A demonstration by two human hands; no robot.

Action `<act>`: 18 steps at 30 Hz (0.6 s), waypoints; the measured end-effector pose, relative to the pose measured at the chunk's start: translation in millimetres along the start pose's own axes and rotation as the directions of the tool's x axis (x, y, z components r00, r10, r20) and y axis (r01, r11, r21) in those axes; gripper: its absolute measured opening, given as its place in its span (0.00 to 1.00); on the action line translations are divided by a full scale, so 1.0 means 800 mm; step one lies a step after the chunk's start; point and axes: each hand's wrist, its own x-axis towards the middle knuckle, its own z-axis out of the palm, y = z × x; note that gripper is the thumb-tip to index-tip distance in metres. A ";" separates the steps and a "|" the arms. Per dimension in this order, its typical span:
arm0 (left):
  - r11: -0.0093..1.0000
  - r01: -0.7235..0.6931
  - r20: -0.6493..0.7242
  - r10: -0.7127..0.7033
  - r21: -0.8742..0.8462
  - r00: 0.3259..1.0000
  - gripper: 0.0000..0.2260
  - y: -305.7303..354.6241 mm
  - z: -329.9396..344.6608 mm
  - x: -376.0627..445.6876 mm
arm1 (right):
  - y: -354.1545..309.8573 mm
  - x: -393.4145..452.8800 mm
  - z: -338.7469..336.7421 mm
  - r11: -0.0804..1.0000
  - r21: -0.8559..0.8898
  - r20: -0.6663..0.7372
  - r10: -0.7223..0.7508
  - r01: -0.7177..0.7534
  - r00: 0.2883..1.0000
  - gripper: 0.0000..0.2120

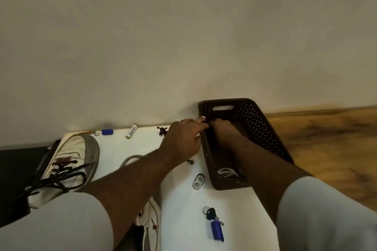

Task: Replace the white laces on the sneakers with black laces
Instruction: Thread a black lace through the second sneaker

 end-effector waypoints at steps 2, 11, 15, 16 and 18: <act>0.999 0.047 0.090 -0.045 -0.017 0.995 0.21 0.002 -0.009 -0.005 | -0.007 -0.011 -0.007 0.997 0.066 -0.028 0.035 -0.033 0.999 0.15; 0.758 0.354 -0.021 -0.436 -0.547 0.900 0.10 0.066 -0.150 -0.136 | -0.085 -0.206 -0.130 0.892 0.414 -0.368 -0.017 0.180 0.930 0.13; 0.616 0.297 -0.019 -0.453 -0.730 0.891 0.09 0.123 -0.228 -0.232 | -0.183 -0.330 -0.145 0.821 0.429 -0.322 -0.250 0.376 0.913 0.04; 0.602 0.268 -0.054 -0.462 -0.752 0.885 0.07 0.133 -0.243 -0.256 | -0.203 -0.352 -0.143 0.806 0.430 -0.328 -0.280 0.407 0.902 0.04; 0.601 0.234 -0.140 -0.509 -0.764 0.849 0.06 0.145 -0.266 -0.300 | -0.237 -0.390 -0.136 0.766 0.462 -0.347 -0.308 0.448 0.886 0.03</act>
